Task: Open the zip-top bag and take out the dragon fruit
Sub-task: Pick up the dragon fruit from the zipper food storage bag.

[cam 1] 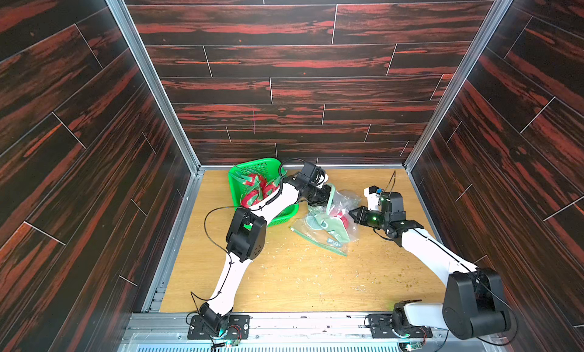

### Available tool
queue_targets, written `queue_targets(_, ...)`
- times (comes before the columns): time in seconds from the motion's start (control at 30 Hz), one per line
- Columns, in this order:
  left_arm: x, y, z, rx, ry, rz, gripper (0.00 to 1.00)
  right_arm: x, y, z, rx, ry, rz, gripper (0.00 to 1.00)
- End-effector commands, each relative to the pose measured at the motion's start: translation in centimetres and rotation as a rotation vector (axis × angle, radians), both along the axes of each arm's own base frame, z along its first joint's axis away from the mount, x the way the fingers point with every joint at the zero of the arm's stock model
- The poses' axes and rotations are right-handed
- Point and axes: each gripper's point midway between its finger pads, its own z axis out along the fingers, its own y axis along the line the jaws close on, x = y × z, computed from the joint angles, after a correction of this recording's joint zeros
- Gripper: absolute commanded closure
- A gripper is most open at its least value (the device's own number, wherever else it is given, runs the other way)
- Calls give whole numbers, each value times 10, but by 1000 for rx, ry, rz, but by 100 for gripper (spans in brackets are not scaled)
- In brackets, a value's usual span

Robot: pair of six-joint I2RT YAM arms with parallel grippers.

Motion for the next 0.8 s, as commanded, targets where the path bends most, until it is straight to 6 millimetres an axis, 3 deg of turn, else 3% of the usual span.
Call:
queue_targets(0.0,-18,10,81,-7,-179,-83,100,-9,-5,18,52,-9,-8,78)
queue_targets(0.17,-33,20,103,47,-268,-182,100,-14,-20,37,147,6,-38,63)
queue_targets(0.4,-57,22,129,63,-410,-348,100,-8,-33,52,348,56,-46,51)
queue_targets(0.77,-98,24,186,31,-730,-546,100,11,-17,61,597,141,57,36)
